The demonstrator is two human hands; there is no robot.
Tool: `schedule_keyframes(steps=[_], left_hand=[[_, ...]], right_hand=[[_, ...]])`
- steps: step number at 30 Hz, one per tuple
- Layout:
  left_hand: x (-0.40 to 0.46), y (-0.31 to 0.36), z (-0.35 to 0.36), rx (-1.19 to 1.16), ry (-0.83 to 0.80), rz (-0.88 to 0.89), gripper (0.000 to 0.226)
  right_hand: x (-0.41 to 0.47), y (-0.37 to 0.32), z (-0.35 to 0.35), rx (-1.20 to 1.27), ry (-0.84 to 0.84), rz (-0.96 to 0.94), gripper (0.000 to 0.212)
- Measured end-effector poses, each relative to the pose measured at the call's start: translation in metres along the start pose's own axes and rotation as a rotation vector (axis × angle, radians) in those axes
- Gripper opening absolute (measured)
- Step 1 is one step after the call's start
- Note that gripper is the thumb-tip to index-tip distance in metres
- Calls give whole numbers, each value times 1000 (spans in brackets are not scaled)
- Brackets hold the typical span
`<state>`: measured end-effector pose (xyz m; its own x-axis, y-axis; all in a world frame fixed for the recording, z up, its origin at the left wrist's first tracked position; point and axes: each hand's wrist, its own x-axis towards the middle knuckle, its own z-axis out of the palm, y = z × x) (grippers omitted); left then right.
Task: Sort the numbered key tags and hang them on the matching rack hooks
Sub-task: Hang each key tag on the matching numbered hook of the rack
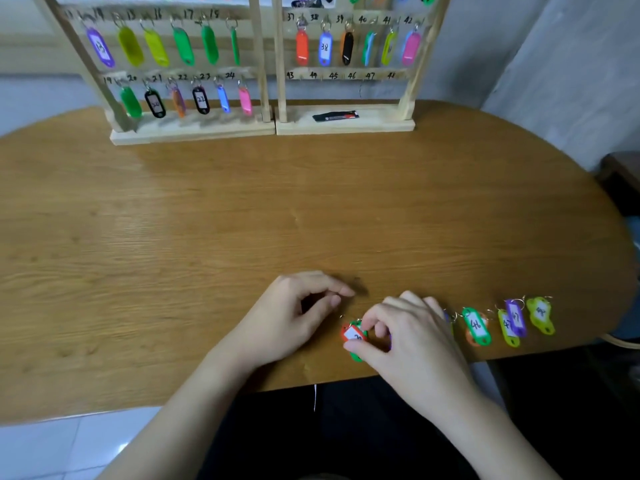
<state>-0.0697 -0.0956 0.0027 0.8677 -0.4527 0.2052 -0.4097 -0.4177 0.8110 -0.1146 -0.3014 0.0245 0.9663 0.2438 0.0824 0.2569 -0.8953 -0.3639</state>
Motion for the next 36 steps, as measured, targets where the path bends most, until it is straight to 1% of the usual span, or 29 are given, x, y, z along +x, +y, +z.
schedule_keyframes(steps=[7,11,15,19,21,24,30,36], left_hand=[[2,-2,0,131,-74,81,24],[3,-4,2,182,-83,114,22],[4,-3,3,244,-118,130,24],[9,1,9,300,-111,70,32],[11,5,12,330,-88,38,37],[11,8,17,341,-61,28,41],[11,8,23,374,-59,66,32],[9,6,26,380,-24,75,27]], right_hand=[[2,-6,-3,-7,-23,10,22],[1,-11,-8,-28,-27,8,25],[-1,-9,-19,12,37,43,22],[0,1,-31,172,-7,128,9],[1,4,-35,196,-3,144,8],[-1,5,-37,204,-25,162,8],[-3,7,-31,254,1,193,22],[-1,7,-30,289,51,209,19]])
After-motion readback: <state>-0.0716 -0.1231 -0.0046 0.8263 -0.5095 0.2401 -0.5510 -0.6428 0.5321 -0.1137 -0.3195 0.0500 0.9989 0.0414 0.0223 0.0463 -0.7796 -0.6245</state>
